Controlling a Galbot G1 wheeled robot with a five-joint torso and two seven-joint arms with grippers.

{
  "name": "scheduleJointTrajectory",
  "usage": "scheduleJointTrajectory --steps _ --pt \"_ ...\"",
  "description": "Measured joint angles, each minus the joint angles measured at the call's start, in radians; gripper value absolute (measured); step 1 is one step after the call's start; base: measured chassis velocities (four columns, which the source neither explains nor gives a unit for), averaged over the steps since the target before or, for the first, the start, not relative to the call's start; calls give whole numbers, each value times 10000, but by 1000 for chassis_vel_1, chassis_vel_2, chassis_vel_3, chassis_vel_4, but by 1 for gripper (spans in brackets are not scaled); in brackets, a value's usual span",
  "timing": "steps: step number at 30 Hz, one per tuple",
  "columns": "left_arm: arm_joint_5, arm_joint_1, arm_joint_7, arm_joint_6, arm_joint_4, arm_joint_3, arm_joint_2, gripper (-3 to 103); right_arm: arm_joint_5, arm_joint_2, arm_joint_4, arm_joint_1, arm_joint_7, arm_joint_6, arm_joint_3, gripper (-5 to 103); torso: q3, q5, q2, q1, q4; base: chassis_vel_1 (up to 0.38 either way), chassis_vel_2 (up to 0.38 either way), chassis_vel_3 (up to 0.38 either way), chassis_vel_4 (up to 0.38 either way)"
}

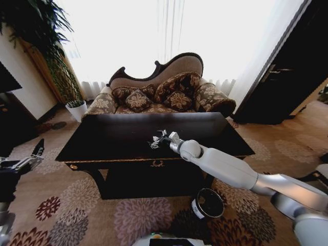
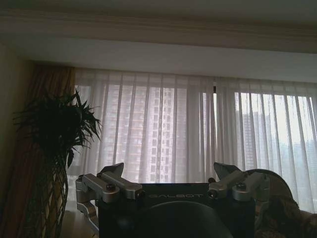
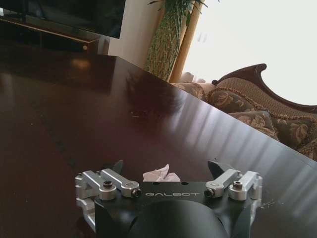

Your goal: Move to the front of the table and place the trash on the table into the trash bin.

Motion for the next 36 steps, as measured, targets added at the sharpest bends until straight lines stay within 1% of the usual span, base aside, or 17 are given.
scheduleJointTrajectory --steps 1,2,3,6,7,8,9,10,12,15,19,21,24,30,34,35,36 --pt "0 -15 1 0 9 12 19 100 0 -14 0 -35 -25 10 43 93 0 1 0 0 0 0 0 0 0" --pt "-1 -23 1 -1 12 20 28 100 0 -26 1 -59 -41 18 71 93 0 0 0 0 0 0 0 0 0" --pt "-1 -35 1 1 13 34 38 100 0 -52 11 -106 -62 31 118 88 0 0 0 0 -1 0 0 0 0" --pt "0 -43 1 4 14 56 48 100 0 -94 30 -183 -99 55 198 83 0 0 0 0 -1 0 0 0 0" --pt "0 -49 1 6 14 69 52 100 -2 -112 40 -221 -121 69 234 77 0 0 0 0 -1 0 0 0 0" --pt "14 -52 2 16 9 125 51 100 -8 -192 82 -372 -224 96 384 61 0 0 0 0 -1 0 0 0 0" --pt "27 -52 2 21 5 139 49 100 -10 -226 115 -449 -269 98 453 55 0 0 0 0 0 0 0 0 0" --pt "27 -52 2 21 5 139 49 100 -10 -226 115 -449 -269 98 453 55 0 0 0 0 0 0 0 0 0" --pt "49 -42 4 27 -24 156 33 100 -11 -291 196 -605 -344 99 590 44 0 0 0 0 0 0 0 0 0" --pt "58 -19 5 27 -57 158 13 100 -11 -360 293 -774 -385 115 715 39 0 0 0 0 -1 0 0 0 0" --pt "74 17 9 28 -127 158 -24 100 -33 -472 425 -1049 -463 233 900 18 0 1 0 0 -1 0 0 0 0" --pt "78 29 8 28 -152 159 -34 100 -33 -500 462 -1101 -498 264 951 18 0 0 0 0 -1 0 0 0 0" --pt "82 90 11 28 -251 162 -60 100 16 -605 586 -1281 -674 440 1184 3 0 0 0 0 0 0 0 0 0" --pt "77 195 12 27 -344 116 -58 100 358 -767 843 -1916 -1267 1015 1851 2 0 0 0 0 0 0 0 0 0" --pt "19 241 11 25 -444 68 22 100 804 -1102 1426 -3074 -2174 1539 3074 2 -1 0 0 0 1 0 0 0 0" --pt "19 241 11 25 -444 68 22 100 804 -1102 1426 -3074 -2174 1539 3074 2 -1 0 0 0 1 0 0 0 0" --pt "-12 248 10 26 -469 55 47 100 880 -1266 1624 -3521 -2391 1671 3552 2 0 1 0 0 1 0 0 0 0"
